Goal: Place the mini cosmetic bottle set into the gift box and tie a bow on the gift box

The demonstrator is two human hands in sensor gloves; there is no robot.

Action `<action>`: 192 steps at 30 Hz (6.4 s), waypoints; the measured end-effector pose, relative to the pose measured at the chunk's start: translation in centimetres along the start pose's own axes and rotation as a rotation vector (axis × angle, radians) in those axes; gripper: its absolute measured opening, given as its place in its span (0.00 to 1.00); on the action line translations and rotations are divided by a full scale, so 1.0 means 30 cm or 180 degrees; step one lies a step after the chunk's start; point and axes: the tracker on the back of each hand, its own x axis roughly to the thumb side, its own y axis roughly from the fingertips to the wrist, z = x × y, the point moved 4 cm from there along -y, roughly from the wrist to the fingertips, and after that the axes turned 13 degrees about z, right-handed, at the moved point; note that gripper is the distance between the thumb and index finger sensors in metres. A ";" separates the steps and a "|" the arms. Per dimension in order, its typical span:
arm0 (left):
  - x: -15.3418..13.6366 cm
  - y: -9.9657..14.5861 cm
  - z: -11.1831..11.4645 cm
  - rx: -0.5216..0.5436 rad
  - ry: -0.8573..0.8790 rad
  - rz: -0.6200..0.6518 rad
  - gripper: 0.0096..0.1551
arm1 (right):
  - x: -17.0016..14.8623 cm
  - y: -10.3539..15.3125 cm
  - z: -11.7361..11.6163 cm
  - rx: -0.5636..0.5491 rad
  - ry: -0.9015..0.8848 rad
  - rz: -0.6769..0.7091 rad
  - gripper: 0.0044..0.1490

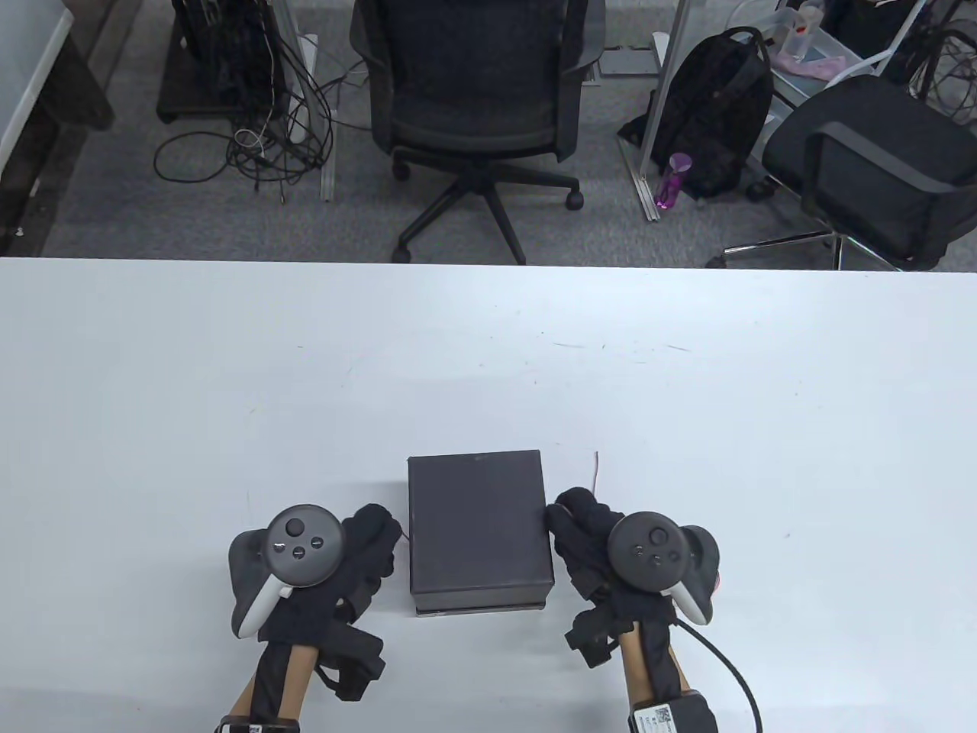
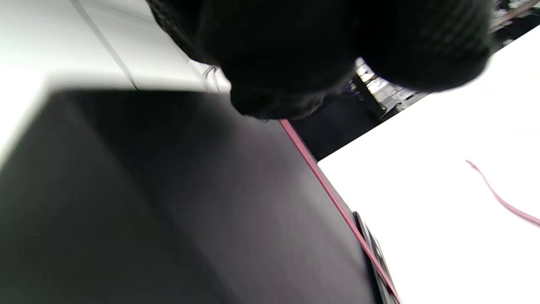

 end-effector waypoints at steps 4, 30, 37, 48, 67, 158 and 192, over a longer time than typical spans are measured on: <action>-0.058 0.017 -0.069 0.0387 0.0506 -0.0064 0.34 | -0.069 0.039 0.121 -0.0605 -0.0910 -0.0185 0.33; 0.198 -0.007 -0.392 0.0952 0.2407 0.1355 0.25 | 0.227 -0.102 0.368 -0.1160 -0.2749 0.1320 0.31; 0.323 0.015 -0.516 0.1405 0.2644 0.1948 0.24 | 0.219 -0.084 0.340 -0.1085 -0.2497 0.1117 0.30; 0.338 -0.012 -0.467 0.1446 0.2406 0.1857 0.24 | 0.326 -0.081 0.426 -0.1481 -0.2492 0.1516 0.28; 0.442 -0.041 -0.447 0.1434 0.2288 0.2110 0.24 | 0.389 -0.097 0.443 -0.1406 -0.2135 0.1616 0.28; 0.302 0.011 0.098 0.0492 0.1236 0.1429 0.40 | 0.349 -0.009 -0.132 0.0345 -0.3156 0.1520 0.23; -0.121 0.180 -0.292 0.2215 -0.0399 -0.0691 0.21 | -0.049 0.097 0.247 -0.0983 0.0650 -0.0669 0.24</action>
